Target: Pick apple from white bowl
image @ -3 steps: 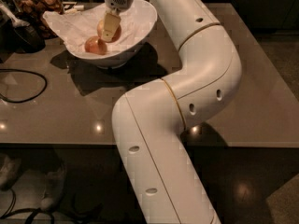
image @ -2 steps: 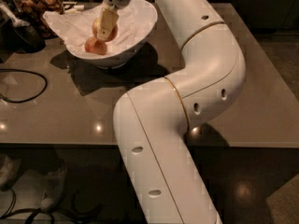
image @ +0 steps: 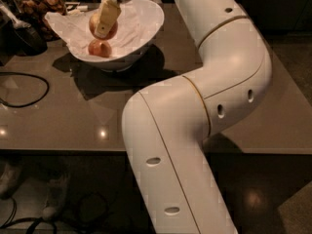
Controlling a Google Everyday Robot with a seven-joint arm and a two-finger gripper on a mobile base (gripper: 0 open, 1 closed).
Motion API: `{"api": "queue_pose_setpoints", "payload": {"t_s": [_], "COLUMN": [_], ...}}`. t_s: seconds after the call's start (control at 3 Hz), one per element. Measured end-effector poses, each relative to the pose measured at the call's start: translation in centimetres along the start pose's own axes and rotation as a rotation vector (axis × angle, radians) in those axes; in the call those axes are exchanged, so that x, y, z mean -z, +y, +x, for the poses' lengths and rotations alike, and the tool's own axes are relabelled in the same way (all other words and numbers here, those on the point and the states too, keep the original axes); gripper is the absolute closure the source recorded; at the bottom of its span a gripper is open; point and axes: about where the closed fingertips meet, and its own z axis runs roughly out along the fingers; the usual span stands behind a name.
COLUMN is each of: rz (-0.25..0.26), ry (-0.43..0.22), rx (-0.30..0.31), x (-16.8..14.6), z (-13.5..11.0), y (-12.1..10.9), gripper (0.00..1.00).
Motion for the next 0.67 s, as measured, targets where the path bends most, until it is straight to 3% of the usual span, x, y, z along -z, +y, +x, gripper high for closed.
{"api": "queue_pose_setpoints", "payload": {"t_s": [0.33, 0.67], "rz": [-0.015, -0.028], "ry": [-0.01, -0.004], "rx": [0.012, 0.0], "x": [1.38, 0.96], "z": [-1.4, -0.94], "y": [2.36, 2.83], "gripper": [1.0, 1.0]}}
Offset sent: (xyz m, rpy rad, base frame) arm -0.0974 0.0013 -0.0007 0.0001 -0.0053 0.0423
